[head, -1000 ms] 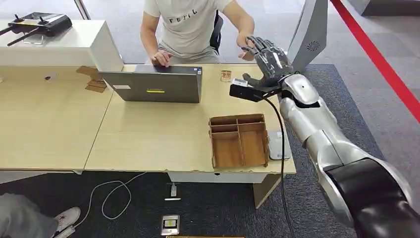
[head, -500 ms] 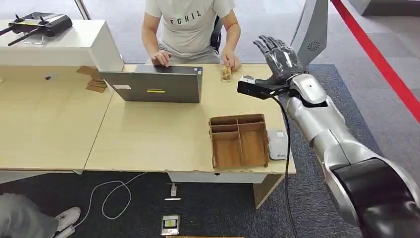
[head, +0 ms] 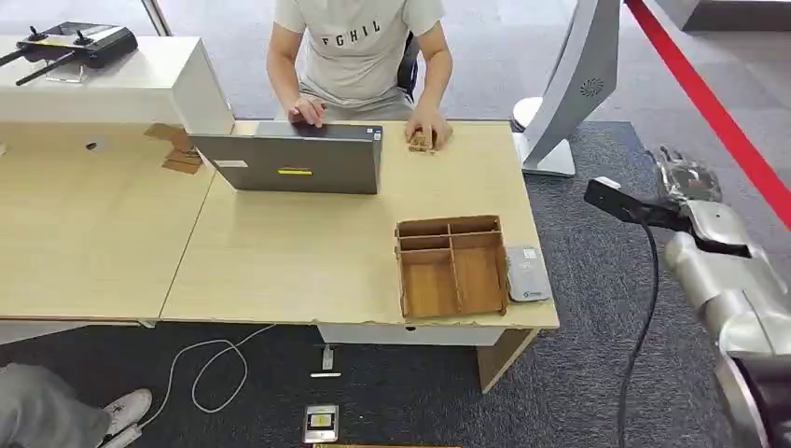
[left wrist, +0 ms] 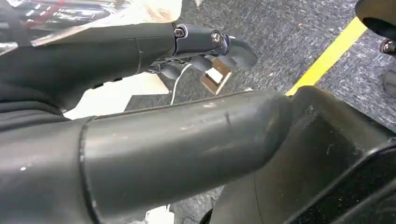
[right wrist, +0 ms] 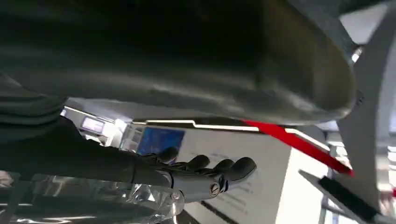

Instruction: Pass the card to the sensor for recognition and then transmit it.

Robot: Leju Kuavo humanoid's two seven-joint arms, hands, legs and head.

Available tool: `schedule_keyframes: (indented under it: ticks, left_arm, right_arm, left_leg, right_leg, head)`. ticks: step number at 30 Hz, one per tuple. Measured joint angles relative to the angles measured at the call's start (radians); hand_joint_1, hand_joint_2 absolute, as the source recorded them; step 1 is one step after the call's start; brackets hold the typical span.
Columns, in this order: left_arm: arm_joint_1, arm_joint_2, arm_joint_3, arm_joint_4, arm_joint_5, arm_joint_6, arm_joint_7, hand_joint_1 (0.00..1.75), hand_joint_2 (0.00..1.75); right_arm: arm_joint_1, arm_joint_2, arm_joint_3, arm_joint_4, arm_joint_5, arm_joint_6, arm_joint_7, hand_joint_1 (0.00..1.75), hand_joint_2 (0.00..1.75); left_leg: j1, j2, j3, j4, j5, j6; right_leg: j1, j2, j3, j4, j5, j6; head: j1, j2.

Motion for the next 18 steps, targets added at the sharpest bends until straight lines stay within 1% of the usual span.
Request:
schedule_keyframes:
  ticks: [2, 4, 6, 9, 11, 13, 15, 18]
  left_arm:
    - [0.005, 0.000, 0.000, 0.000, 0.005, 0.005, 0.009, 0.00, 0.00]
    - [0.006, 0.001, 0.001, 0.000, 0.012, 0.012, 0.006, 0.00, 0.00]
    - [0.009, 0.003, 0.001, 0.000, 0.015, 0.021, 0.002, 0.00, 0.00]
    - [0.012, 0.003, 0.001, 0.000, 0.015, 0.029, 0.002, 0.00, 0.00]
    - [0.013, 0.003, 0.001, 0.000, 0.012, 0.033, 0.002, 0.00, 0.00]
    - [0.015, 0.004, 0.001, 0.000, 0.012, 0.035, 0.000, 0.00, 0.00]
    - [0.016, 0.004, 0.001, 0.000, 0.012, 0.043, -0.001, 0.00, 0.00]
    - [0.019, 0.004, 0.001, 0.000, 0.010, 0.050, -0.002, 0.00, 0.00]
  right_arm:
    - [0.084, -0.051, -0.032, 0.006, -0.044, 0.000, 0.009, 0.00, 0.00]
    - [0.162, -0.079, -0.067, 0.013, -0.106, -0.004, 0.018, 0.00, 0.00]
    - [0.264, -0.095, -0.119, 0.019, -0.208, -0.012, 0.022, 0.00, 0.00]
    - [0.409, -0.094, -0.196, 0.028, -0.317, -0.047, 0.023, 0.00, 0.00]
    - [0.503, -0.075, -0.255, 0.034, -0.407, -0.063, 0.026, 0.00, 0.00]
    - [0.598, -0.039, -0.318, 0.040, -0.480, -0.075, 0.026, 0.00, 0.00]
    - [0.675, -0.002, -0.373, 0.049, -0.511, -0.077, 0.027, 0.00, 0.00]
    - [0.760, 0.060, -0.453, 0.059, -0.550, -0.068, 0.026, 0.00, 0.00]
  left_leg:
    - [0.000, -0.001, 0.000, 0.000, 0.000, 0.000]
    - [0.000, -0.001, -0.001, -0.001, -0.001, 0.000]
    - [0.002, -0.001, 0.001, -0.001, -0.002, 0.001]
    - [0.002, -0.003, 0.000, -0.002, -0.002, 0.001]
    - [0.003, -0.004, 0.000, -0.002, -0.002, 0.000]
    - [0.004, -0.005, 0.000, -0.002, -0.002, -0.001]
    - [0.004, -0.004, 0.000, -0.003, -0.003, -0.001]
    - [0.005, -0.004, 0.001, -0.004, -0.003, -0.002]
  right_leg:
    - [0.000, -0.001, 0.000, 0.000, -0.001, 0.001]
    - [0.000, -0.001, 0.000, 0.000, -0.001, 0.000]
    - [0.002, -0.001, 0.002, -0.001, -0.002, 0.001]
    - [0.002, -0.003, 0.001, 0.000, -0.004, 0.000]
    - [0.003, -0.004, 0.002, 0.000, -0.005, 0.000]
    - [0.004, -0.004, 0.002, 0.000, -0.005, 0.000]
    - [0.003, -0.004, 0.002, 0.000, -0.005, -0.001]
    - [0.005, -0.004, 0.002, 0.000, -0.006, -0.003]
  head:
    - [0.000, 0.000]
    - [0.000, 0.000]
    - [0.000, 0.000]
    - [0.000, 0.000]
    - [0.000, 0.000]
    - [0.000, 0.000]
    - [0.000, 0.000]
    - [0.000, 0.000]
